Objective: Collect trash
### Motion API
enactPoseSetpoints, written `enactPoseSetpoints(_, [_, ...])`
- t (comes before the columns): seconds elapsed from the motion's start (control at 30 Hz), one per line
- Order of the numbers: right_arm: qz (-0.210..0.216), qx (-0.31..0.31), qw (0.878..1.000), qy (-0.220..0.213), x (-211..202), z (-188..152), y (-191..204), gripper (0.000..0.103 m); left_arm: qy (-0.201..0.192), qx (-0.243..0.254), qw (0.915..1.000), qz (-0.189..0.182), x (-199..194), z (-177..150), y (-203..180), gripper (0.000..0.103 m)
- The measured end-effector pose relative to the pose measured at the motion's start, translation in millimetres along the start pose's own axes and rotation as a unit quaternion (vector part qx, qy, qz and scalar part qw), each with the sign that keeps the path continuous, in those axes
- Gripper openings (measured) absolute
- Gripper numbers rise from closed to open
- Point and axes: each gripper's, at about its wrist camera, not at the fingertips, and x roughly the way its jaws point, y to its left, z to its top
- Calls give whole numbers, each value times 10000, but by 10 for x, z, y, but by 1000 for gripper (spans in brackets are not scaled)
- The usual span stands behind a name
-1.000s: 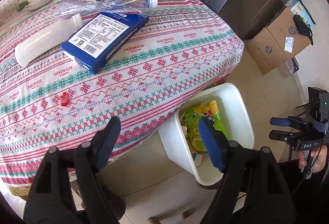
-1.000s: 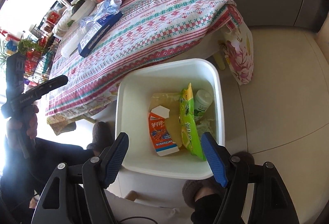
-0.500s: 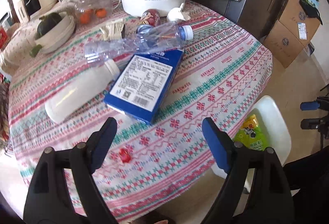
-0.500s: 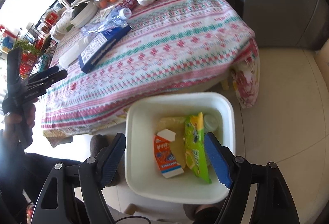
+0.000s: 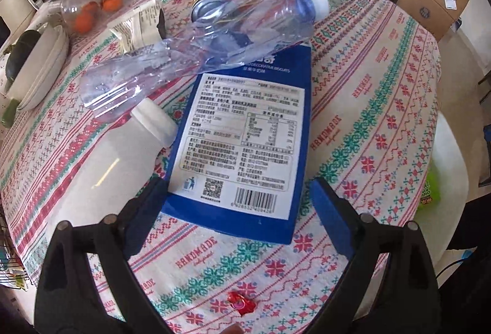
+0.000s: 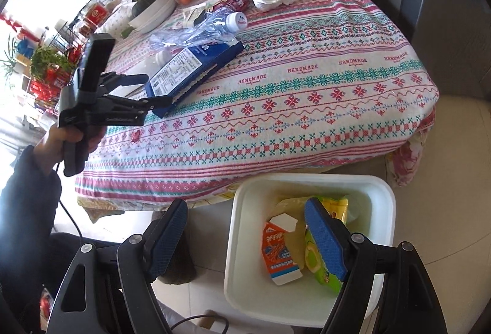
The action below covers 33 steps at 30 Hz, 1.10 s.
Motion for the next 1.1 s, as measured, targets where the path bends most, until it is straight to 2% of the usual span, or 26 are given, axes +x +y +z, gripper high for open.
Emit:
enactPoseSetpoints(0.1, [-20, 49, 10000, 51, 45, 42, -26, 80, 133, -50, 9998, -129, 102, 66, 26, 98])
enactPoseSetpoints(0.27, [-19, 151, 9999, 70, 72, 102, -63, 80, 272, 51, 9996, -52, 223, 159, -25, 99])
enactPoseSetpoints(0.47, [-24, 281, 9996, 13, 76, 174, -72, 80, 292, -431, 9986, -99, 239, 194, -95, 98])
enactPoseSetpoints(0.87, [-102, 419, 9986, -315, -18, 285, 7, 80, 464, -1184, 9874, -945, -309, -347, -465, 97])
enactPoseSetpoints(1.0, [-75, 446, 9981, -416, -64, 300, 28, 80, 309, -1471, 9828, -1070, -577, -570, -473, 97])
enactPoseSetpoints(1.1, [-153, 289, 9982, -500, -77, 334, 92, 80, -6, -1865, 9755, -1165, -820, -722, -380, 96])
